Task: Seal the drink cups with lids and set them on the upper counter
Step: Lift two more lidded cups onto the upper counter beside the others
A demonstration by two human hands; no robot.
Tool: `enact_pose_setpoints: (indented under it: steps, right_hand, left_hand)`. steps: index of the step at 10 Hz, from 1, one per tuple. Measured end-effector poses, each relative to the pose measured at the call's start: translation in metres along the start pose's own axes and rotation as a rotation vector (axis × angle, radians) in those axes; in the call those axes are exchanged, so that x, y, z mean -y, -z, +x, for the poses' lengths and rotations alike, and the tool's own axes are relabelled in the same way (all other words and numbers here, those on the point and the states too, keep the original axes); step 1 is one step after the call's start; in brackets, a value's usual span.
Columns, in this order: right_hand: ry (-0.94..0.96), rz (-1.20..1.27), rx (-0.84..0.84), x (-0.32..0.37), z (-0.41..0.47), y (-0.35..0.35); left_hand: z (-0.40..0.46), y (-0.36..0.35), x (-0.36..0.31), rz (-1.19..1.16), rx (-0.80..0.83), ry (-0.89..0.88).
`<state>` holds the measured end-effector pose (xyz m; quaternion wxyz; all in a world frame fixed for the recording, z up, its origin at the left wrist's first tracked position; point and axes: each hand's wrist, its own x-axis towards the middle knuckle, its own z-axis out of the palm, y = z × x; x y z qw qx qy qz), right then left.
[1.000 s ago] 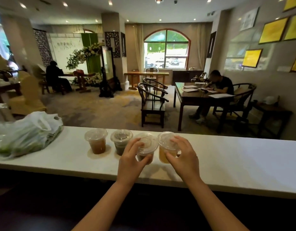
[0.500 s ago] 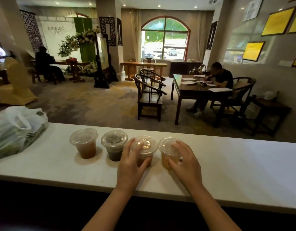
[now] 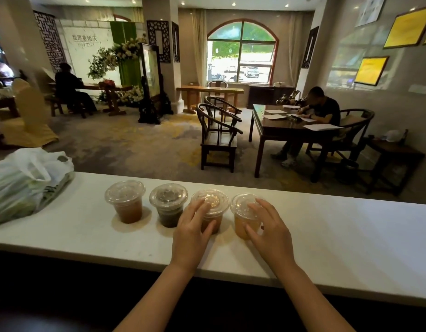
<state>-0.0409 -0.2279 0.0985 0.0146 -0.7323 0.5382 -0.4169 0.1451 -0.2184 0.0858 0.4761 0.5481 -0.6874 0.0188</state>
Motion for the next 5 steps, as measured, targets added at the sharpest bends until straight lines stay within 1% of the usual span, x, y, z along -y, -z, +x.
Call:
enact_pose_setpoints:
  steps: [1,2,3,4,5]
  right_hand:
    - [-0.011,-0.004,0.019,0.001,0.000,0.002]
    - [-0.042,-0.016,0.087,0.004,0.001,0.008]
    - [-0.109,-0.105,0.176,0.012,0.001,0.019]
    - [-0.181,-0.206,0.092,0.025,-0.008,0.039]
    - [-0.096,-0.268,0.112,0.046,-0.014,0.059]
  left_hand:
    - [0.000,0.004,0.001,0.009,0.035,0.007]
    - [0.000,0.012,0.000,0.057,0.112,0.010]
    - [0.001,0.027,-0.008,0.164,0.214,0.059]
    - [-0.008,0.050,-0.021,0.271,0.215,0.053]
    - [-0.006,0.079,-0.036,0.342,0.300,-0.002]
